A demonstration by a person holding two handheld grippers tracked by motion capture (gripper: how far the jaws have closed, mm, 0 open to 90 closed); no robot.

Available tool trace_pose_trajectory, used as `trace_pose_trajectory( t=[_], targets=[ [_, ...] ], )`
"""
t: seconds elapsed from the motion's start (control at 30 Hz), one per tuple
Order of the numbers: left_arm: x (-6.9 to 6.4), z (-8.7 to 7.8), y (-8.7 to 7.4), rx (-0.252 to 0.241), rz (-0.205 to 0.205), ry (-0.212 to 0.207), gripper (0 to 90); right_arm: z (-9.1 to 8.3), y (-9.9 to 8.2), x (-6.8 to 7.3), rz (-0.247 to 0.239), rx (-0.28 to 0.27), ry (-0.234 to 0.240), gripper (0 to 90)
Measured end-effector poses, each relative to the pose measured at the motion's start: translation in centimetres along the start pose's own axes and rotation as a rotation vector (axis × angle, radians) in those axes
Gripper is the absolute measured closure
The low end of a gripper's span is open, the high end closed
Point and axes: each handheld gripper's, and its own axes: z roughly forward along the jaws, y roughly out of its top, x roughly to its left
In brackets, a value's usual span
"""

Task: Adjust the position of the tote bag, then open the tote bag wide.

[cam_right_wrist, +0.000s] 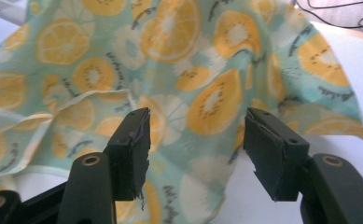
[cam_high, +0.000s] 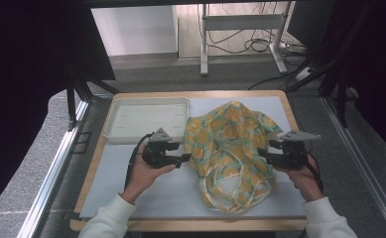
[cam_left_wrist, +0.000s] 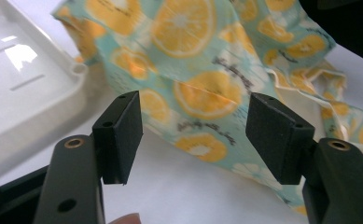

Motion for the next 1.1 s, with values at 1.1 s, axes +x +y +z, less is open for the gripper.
trace_pose_trajectory(
  t=[1.1],
  targets=[
    [-3.8,1.2,-0.6,0.060,0.092,-0.047,34.9,-0.2,-2.1,3.6,-0.061,0.068,0.079,37.9]
  ],
)
